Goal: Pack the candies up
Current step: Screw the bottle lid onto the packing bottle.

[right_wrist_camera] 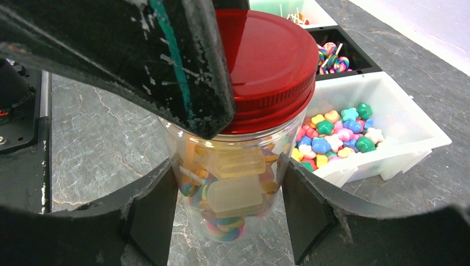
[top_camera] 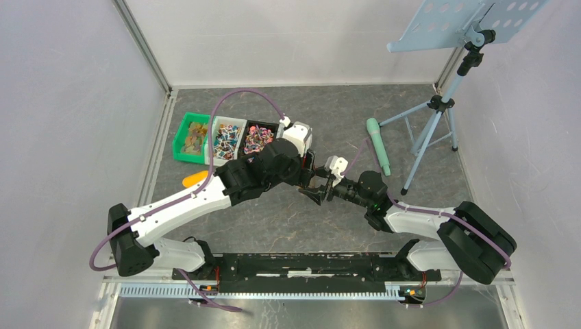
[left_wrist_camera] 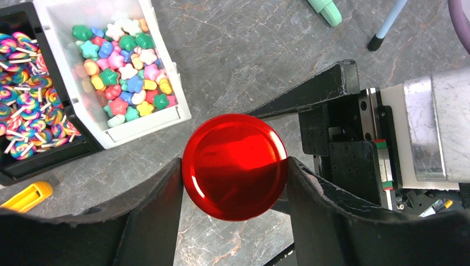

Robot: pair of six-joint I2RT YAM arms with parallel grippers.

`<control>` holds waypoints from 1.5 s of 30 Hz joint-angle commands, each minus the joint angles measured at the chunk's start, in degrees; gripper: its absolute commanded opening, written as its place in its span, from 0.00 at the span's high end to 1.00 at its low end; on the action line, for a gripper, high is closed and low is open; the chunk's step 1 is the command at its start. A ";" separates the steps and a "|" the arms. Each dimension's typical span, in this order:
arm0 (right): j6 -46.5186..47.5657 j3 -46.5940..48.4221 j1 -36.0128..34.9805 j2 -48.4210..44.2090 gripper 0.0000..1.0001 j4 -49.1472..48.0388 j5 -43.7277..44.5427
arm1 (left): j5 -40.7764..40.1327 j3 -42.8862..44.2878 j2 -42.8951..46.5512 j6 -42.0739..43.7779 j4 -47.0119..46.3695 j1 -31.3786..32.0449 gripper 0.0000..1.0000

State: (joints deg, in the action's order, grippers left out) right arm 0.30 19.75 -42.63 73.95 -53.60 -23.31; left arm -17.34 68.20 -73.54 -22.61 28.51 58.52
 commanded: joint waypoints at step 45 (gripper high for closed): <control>20.26 3.22 6.57 -2.71 0.08 6.97 -30.94 | 41.78 -11.97 3.90 59.15 -1.25 -11.73 0.98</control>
State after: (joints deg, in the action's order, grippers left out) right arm 17.04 21.10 -35.88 72.75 -45.50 -57.91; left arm 28.49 58.65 -70.08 40.12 33.17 49.04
